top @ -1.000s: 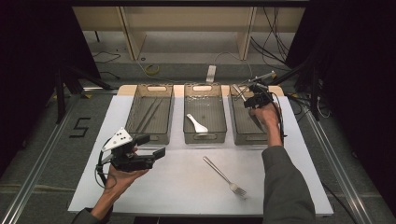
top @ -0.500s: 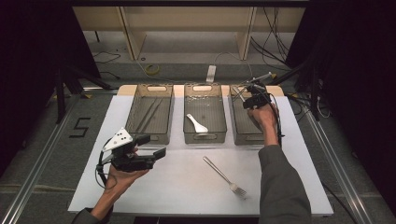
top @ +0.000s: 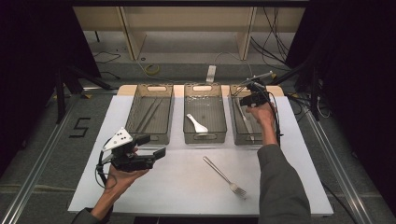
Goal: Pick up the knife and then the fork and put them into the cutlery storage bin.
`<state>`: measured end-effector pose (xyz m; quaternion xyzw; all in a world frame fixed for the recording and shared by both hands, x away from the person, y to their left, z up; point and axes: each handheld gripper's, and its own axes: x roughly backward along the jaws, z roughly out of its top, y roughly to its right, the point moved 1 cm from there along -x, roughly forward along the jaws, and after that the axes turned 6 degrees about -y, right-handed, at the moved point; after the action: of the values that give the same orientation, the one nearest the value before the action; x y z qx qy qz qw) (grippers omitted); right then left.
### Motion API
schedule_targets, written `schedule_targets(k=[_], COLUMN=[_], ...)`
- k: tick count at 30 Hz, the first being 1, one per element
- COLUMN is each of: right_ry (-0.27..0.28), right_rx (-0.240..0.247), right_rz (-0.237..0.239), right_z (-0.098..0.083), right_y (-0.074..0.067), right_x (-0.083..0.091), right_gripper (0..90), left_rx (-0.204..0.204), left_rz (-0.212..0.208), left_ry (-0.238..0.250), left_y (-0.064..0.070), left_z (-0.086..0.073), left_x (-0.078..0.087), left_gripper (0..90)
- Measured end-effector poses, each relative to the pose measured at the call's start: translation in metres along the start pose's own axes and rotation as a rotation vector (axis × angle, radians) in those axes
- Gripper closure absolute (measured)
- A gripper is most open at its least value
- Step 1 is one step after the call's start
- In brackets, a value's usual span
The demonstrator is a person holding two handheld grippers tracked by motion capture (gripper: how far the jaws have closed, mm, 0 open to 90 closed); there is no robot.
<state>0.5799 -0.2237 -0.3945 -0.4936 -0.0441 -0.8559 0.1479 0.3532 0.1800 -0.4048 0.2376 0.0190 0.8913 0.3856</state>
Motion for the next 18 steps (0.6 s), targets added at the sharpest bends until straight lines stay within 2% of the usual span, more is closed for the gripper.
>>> schedule_targets(k=[3, 10, 15, 17, 18], right_ry=[0.004, 0.013, 0.026, 0.031, 0.030], right_rx=[0.010, 0.086, 0.176, 0.195, 0.219], right_rz=[0.022, 0.064, 0.094, 0.127, 0.140], right_z=[-0.001, -0.006, -0.016, -0.022, -0.025], right_y=[-0.002, -0.012, -0.027, -0.034, -0.038], right_x=[0.006, 0.022, 0.036, 0.041, 0.044], right_gripper=[60.3, 50.5, 41.9, 38.6, 37.1], left_rx=[0.000, -0.002, -0.001, 0.002, 0.002], left_rz=[0.001, 0.004, 0.003, 0.002, 0.002], left_ry=[0.000, -0.003, -0.003, 0.000, 0.000], left_y=[0.000, 0.000, 0.000, 0.000, 0.000], left_z=[0.000, 0.000, 0.000, 0.000, 0.000], left_x=[0.000, 0.000, 0.000, 0.000, 0.000], left_gripper=[16.0, 16.0, 16.0, 16.0, 16.0])
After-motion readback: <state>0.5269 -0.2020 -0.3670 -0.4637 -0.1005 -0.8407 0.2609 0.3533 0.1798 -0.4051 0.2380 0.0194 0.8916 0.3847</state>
